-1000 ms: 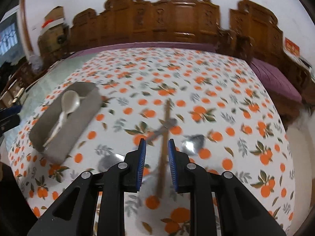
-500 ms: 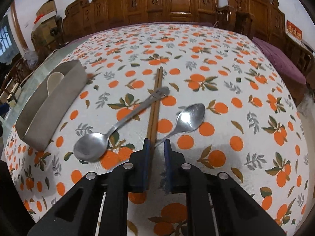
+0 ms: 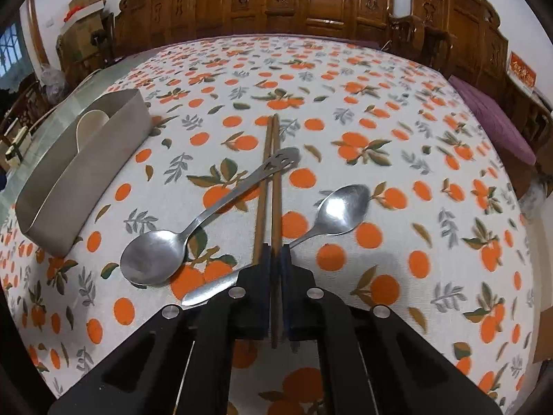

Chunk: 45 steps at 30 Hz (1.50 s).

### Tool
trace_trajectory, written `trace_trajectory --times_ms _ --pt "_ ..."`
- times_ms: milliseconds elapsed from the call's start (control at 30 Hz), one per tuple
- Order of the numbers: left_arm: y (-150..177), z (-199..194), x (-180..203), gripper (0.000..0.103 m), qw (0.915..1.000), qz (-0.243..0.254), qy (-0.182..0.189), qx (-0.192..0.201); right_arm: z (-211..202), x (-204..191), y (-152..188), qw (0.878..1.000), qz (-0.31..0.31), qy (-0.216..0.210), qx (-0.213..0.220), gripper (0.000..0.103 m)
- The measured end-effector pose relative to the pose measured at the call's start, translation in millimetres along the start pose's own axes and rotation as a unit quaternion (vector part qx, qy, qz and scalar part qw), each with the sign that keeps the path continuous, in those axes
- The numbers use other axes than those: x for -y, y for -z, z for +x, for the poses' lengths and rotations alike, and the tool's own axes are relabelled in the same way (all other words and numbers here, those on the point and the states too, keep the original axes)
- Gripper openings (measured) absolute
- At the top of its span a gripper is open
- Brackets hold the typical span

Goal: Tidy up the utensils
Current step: 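Reach the right tool to the utensils and grasp a wooden chopstick, then grasp a metal spoon by its handle with the left tool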

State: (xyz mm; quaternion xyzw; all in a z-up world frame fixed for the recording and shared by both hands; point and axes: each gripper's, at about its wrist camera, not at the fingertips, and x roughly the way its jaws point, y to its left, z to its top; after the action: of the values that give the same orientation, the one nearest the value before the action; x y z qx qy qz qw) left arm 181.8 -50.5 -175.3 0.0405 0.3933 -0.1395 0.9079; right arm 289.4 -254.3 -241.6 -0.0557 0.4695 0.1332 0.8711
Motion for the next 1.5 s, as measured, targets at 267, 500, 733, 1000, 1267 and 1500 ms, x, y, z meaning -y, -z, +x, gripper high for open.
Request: trace_trajectory --times_ms 267,500,733,1000,1267,1500 --pt "-9 12 25 0.09 0.9997 0.011 0.015 -0.015 -28 23 -8 0.998 0.026 0.017 0.05 0.006" --pt "-17 42 49 0.085 0.9985 0.013 0.033 -0.042 -29 38 -10 0.997 0.043 0.017 0.057 0.006" --pt "-29 84 63 0.067 0.9947 -0.009 0.053 -0.088 -30 47 -11 0.996 0.065 -0.003 0.064 0.006" --pt "-30 118 65 0.056 0.9896 -0.038 0.047 -0.131 -32 46 -14 0.995 0.07 -0.022 0.072 0.006" --pt "-23 126 68 0.044 0.9894 -0.031 0.025 -0.139 -35 47 -16 0.994 0.075 -0.029 0.077 0.006" --pt "-19 123 79 0.025 0.9911 -0.018 0.013 -0.131 -35 47 -16 0.994 0.076 -0.029 0.078 0.006"
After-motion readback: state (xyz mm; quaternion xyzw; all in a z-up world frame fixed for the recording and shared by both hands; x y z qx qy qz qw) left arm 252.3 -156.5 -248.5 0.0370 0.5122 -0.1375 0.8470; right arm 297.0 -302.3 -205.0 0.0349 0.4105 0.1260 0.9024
